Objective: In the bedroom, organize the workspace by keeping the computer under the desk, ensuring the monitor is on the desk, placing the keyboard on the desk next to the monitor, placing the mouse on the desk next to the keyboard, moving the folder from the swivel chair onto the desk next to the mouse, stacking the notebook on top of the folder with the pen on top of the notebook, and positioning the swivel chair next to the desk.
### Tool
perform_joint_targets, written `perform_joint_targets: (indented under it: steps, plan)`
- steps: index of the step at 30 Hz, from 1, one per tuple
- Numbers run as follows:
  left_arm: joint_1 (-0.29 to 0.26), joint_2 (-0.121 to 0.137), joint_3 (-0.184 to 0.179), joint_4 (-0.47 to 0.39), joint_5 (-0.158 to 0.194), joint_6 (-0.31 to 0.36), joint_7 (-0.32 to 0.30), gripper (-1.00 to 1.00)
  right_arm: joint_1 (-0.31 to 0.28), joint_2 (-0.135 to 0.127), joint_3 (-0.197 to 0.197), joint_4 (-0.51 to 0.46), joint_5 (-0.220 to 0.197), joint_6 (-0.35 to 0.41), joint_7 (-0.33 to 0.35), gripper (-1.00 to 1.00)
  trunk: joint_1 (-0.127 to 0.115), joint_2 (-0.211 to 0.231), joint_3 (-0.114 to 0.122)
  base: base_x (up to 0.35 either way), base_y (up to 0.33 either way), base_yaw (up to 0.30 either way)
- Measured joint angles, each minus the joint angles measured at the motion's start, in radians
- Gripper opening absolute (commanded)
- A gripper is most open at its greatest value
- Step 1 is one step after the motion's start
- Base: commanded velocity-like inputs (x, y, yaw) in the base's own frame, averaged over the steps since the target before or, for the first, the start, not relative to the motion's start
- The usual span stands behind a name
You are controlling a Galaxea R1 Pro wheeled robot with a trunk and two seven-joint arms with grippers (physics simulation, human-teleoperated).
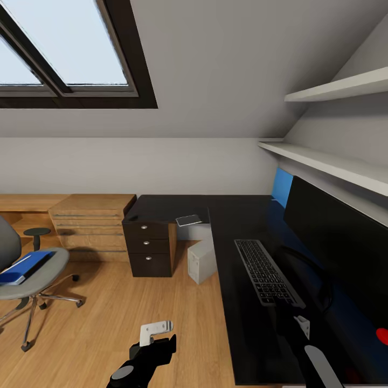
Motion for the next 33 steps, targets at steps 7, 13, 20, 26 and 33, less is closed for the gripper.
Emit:
perform_joint_targets:
  steps: [7,13,20,26,33]
  plan:
    - [0.000,0.000,0.000,0.000,0.002,0.001,0.000,1.00,-0.001,0.001,-0.001,0.019,-0.002,-0.001,0.000,-1.00,0.000,0.000,0.000,0.002,0.000,0.000]
    - [0.000,0.000,0.000,0.000,0.002,0.001,0.000,1.00,-0.002,0.002,-0.002,0.020,-0.004,-0.002,0.000,-1.00,0.000,0.000,0.000,0.000,0.000,0.000]
    - [0.000,0.000,0.000,0.000,0.002,0.001,0.000,1.00,-0.002,0.003,-0.002,0.020,-0.005,-0.006,0.000,-1.00,0.000,0.000,0.000,0.000,0.000,0.000]
    - [0.000,0.000,0.000,0.000,0.002,0.001,0.000,1.00,-0.002,0.003,-0.003,0.020,-0.004,-0.025,0.000,-1.00,0.000,0.000,0.000,0.000,0.000,0.000]
    - [0.000,0.000,0.000,0.000,0.002,0.001,0.000,1.00,-0.002,0.003,-0.002,0.020,-0.006,-0.043,0.000,-1.00,0.000,0.000,0.000,0.000,0.000,0.000]
